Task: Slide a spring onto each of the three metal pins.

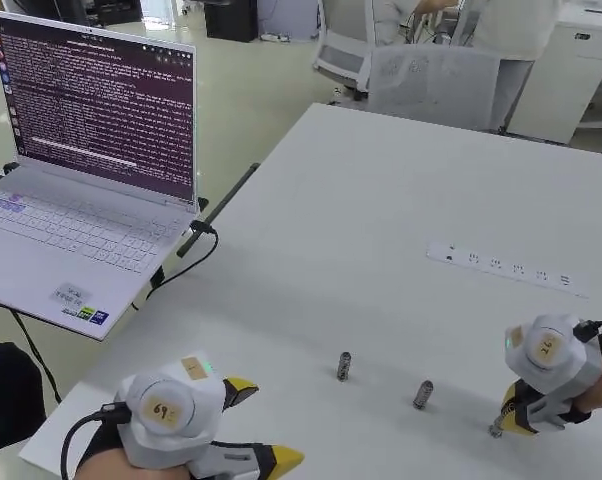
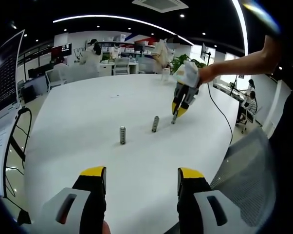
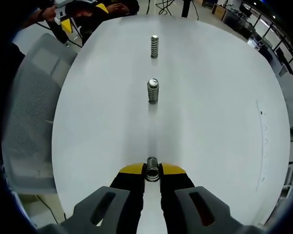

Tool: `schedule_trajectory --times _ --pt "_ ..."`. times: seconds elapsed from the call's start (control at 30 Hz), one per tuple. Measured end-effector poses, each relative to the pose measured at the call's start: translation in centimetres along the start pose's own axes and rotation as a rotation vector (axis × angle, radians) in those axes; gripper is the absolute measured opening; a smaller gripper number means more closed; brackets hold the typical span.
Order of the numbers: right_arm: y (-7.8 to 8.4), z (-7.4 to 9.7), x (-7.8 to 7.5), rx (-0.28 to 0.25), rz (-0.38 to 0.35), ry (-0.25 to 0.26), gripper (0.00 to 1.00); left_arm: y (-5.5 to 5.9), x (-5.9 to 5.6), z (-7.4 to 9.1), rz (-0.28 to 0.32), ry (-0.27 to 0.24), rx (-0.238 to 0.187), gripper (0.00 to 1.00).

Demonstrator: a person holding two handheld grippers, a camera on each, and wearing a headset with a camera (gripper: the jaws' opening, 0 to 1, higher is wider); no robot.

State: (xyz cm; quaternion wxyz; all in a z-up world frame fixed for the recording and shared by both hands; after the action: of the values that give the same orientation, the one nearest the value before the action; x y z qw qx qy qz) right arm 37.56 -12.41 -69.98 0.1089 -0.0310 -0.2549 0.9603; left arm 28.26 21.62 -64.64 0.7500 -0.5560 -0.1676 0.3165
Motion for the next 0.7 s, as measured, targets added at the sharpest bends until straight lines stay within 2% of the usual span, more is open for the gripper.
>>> schedule_trajectory --times 0.33,0.7 --pt "0.74 -1.12 -0.3 0.012 -0.015 -0.002 0.09 -0.45 0.19 -0.2 -0.008 0.003 0.001 0.54" --pt "0.78 -0.67 -0.32 0.001 -0.028 0.013 0.13 -0.66 0.17 -0.53 -0.014 0.009 0.001 0.54"
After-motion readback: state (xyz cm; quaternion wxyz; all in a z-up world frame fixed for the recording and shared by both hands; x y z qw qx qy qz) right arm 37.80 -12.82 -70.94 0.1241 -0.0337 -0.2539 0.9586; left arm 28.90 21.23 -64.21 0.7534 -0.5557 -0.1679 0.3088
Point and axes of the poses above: the centre of the closed fingertips' face, and the gripper's own axes: z roughly backward along the fingers, x roughly to its left, y roughly out of its underside, the point moved 7 cm from there along z, roughly backward along the fingers, and after that the axes turned 15 degrees about -x, right-handed, at the moved point
